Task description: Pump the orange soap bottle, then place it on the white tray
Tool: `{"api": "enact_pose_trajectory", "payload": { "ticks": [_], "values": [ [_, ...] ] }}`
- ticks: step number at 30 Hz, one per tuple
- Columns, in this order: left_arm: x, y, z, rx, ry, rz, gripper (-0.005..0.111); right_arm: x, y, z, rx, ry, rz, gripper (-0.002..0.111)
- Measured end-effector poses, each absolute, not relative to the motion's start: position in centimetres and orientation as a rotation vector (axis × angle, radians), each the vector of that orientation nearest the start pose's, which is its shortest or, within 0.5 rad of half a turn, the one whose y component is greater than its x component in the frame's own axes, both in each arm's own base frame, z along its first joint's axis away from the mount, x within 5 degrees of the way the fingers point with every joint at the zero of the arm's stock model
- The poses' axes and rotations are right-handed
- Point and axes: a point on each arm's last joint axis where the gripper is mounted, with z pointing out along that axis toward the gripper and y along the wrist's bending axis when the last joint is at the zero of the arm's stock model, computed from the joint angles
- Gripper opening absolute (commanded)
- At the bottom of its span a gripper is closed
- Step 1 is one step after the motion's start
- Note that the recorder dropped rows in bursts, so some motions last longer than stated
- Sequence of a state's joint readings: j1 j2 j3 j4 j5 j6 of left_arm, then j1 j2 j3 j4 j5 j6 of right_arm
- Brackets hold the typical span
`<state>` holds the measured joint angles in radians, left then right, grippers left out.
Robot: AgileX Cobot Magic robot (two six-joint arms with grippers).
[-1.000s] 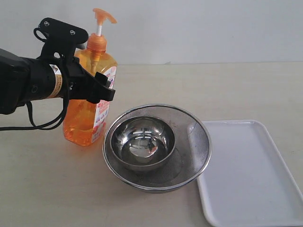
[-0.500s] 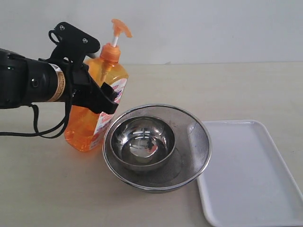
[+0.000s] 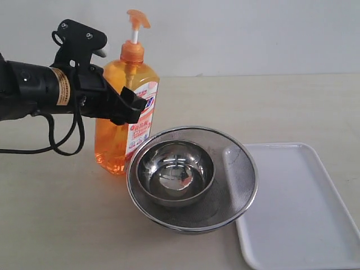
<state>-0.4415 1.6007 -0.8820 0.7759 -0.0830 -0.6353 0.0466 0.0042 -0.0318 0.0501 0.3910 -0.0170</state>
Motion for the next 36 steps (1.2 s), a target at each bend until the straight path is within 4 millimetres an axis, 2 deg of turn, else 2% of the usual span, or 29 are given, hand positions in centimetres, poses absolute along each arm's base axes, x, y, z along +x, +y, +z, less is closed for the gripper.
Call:
{"api": "enact_pose_trajectory", "payload": {
  "ticks": [6, 14, 22, 28, 36],
  "values": [
    [30.1, -15.1, 22.3, 0.640, 1.960, -0.280, 0.005, 5.2, 0.4, 18.8, -0.029, 1.847, 0.071, 0.000],
    [29.4, -13.2, 20.7, 0.428, 1.887, -0.279, 0.005, 5.2, 0.4, 18.8, -0.029, 1.847, 0.071, 0.000],
    [26.8, -11.2, 18.6, 0.342, 1.932, -0.217, 0.005, 5.2, 0.4, 18.8, -0.029, 1.847, 0.071, 0.000],
    [25.1, -11.1, 19.7, 0.365, 1.877, -0.181, 0.005, 5.2, 0.4, 18.8, -0.029, 1.847, 0.071, 0.000],
    [24.5, -12.0, 20.3, 0.373, 1.829, -0.129, 0.005, 5.2, 0.4, 18.8, -0.029, 1.847, 0.071, 0.000]
  ]
}}
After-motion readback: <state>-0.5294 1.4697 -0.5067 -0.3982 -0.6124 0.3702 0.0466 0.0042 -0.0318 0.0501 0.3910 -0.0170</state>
